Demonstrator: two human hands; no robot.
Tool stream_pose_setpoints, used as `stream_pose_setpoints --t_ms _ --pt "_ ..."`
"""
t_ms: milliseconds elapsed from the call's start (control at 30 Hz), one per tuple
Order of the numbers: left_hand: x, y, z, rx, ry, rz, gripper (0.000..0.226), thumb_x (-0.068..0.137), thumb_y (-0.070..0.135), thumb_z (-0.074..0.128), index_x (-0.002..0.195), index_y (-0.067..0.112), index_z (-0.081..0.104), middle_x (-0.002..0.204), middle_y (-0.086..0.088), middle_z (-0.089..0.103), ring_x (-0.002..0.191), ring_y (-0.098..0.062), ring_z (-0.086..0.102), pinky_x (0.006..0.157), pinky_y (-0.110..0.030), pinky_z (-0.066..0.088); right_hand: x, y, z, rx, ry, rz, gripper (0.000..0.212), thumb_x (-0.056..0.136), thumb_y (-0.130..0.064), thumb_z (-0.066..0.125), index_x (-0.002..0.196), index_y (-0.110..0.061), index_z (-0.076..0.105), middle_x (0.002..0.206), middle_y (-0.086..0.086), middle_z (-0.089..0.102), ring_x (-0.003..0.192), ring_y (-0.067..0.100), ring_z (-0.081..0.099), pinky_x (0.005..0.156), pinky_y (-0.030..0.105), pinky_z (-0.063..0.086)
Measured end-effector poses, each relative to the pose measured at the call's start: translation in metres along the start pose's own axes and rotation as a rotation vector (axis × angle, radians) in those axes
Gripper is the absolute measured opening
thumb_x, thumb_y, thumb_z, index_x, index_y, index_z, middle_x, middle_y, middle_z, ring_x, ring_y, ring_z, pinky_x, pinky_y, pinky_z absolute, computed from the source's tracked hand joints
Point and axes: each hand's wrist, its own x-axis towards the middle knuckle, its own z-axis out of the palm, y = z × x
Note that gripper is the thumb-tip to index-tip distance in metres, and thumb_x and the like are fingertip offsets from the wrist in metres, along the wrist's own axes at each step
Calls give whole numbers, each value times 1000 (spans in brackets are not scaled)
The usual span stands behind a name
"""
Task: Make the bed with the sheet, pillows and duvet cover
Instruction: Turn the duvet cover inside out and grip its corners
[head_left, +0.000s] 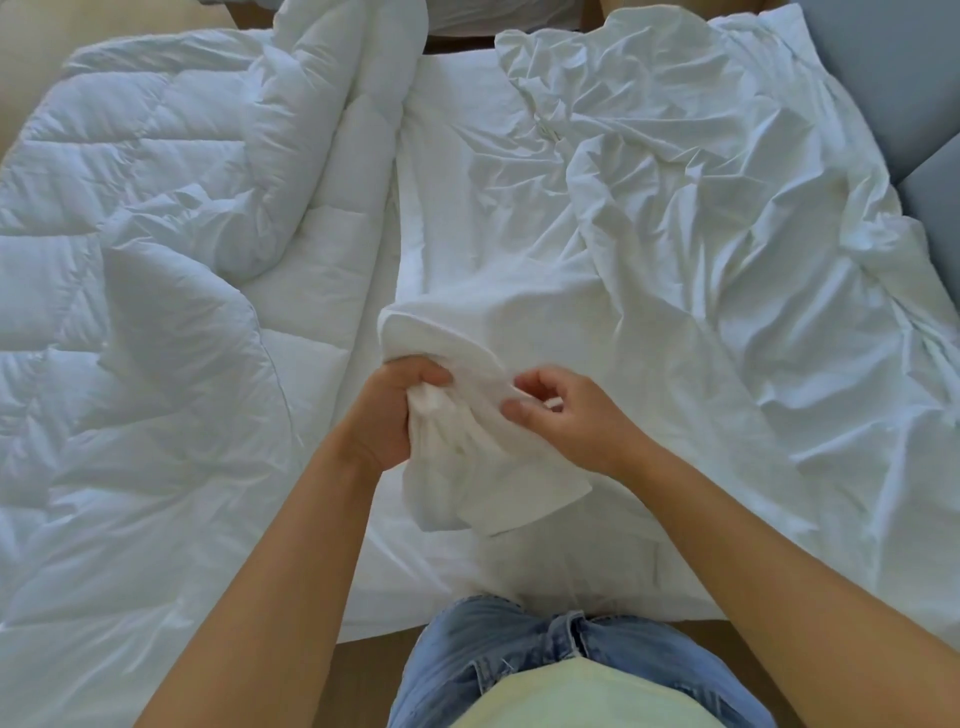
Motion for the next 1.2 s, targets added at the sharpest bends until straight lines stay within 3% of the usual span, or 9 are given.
stream_pose_setpoints --t_ms 100,233,367,433,500,600,900,1100,1200 --pt "3 -1 4 180 63 -49 11 83 12 58 91 11 66 75 -5 70 66 -19 69 55 -28 55 -8 19 7 -103 55 3 10 90 -19 61 84 -12 66 86 4 63 81 18 57 75 29 43" --pt "10 -13 11 367 183 -73 14 91 29 55 93 19 66 91 -6 70 76 -17 69 64 -29 55 -10 4 9 -56 259 -203 14 87 -8 63 77 0 67 72 8 57 70 20 54 66 28 42" --pt "8 -21 11 454 -130 -201 69 62 81 52 109 32 62 99 9 73 95 -8 68 76 -24 53 -9 -28 10 -36 332 -377 11 86 -10 62 82 -6 72 72 -1 59 69 11 55 63 17 43" --pt "6 -26 13 416 -258 -219 62 66 73 60 110 30 61 97 6 73 95 -11 68 75 -26 54 -4 -39 11 43 272 -304 11 87 -6 63 82 -7 72 76 3 62 71 9 57 67 17 46" --pt "5 -26 16 427 -331 -168 42 69 41 73 106 23 65 97 -1 72 95 -18 68 76 -28 54 1 -46 10 205 170 -166 15 86 -5 63 76 -11 71 73 2 63 70 11 60 69 22 50" --pt "6 -23 16 515 -292 -86 26 67 21 73 91 32 72 93 1 72 91 -16 69 75 -27 54 7 -52 6 367 71 -84 21 86 -4 64 70 -16 70 68 8 64 66 16 60 65 25 53" --pt "7 -18 6 221 -50 -99 39 66 19 64 105 13 65 91 -7 73 83 -23 71 64 -32 55 3 -32 9 164 297 -164 11 88 -10 63 80 -11 71 75 -1 64 70 10 58 67 15 46" --pt "-1 -12 0 302 -260 -252 35 68 43 68 95 22 76 96 -4 73 88 -18 70 70 -28 55 10 -40 2 119 321 -222 11 88 -8 62 82 -7 71 75 -3 61 69 6 55 66 12 43" --pt "2 -11 5 468 -288 -171 23 74 29 70 96 27 74 98 -3 73 93 -18 69 74 -27 55 11 -45 7 234 207 -164 17 88 -8 62 74 -15 69 67 -11 62 64 0 56 64 12 46"
